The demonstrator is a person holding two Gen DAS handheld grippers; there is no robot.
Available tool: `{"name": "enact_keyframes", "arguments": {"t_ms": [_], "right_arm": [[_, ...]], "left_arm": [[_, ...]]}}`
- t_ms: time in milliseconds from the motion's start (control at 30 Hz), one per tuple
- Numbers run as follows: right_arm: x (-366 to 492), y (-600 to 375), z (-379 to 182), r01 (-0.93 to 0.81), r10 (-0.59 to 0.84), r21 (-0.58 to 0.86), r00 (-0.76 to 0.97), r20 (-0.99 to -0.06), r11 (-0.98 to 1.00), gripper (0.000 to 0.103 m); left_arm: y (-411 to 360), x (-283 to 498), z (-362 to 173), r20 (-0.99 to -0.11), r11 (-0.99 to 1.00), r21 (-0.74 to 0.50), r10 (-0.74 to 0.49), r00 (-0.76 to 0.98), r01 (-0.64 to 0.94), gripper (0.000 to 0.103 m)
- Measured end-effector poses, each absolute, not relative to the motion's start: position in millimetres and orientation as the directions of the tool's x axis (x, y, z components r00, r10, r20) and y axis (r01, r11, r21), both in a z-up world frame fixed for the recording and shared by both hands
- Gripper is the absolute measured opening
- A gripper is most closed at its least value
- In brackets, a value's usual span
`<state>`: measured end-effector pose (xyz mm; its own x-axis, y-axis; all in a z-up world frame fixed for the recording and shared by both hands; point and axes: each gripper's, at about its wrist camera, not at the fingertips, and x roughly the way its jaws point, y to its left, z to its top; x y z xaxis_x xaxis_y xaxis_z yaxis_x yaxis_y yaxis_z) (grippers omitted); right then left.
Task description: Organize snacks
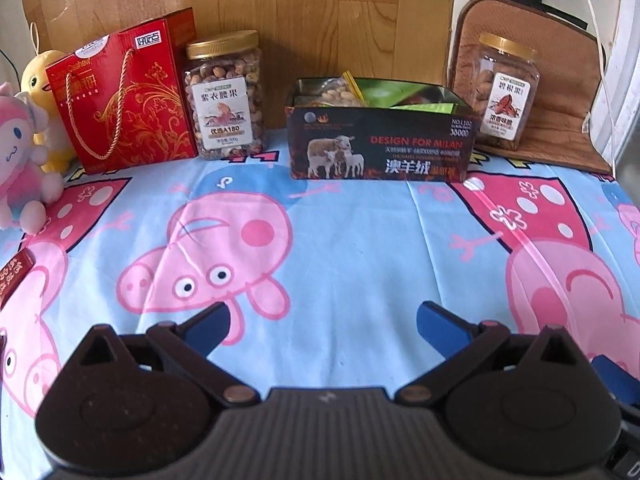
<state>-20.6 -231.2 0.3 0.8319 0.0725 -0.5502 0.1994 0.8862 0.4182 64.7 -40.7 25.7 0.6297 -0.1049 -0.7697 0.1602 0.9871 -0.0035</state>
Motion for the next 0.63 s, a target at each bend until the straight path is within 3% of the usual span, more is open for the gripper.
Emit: {"name": "enact_keyframes", "arguments": {"t_ms": [633], "right_arm": [[-18.1, -230.7, -2.9, 0.201, 0.078, 0.420, 0.826, -0.559, 0.885, 0.102]], "left_arm": [[-40.7, 64.1, 23.3, -0.762, 0.983, -0.019, -0.134, 0.633, 0.185, 0.103]]}}
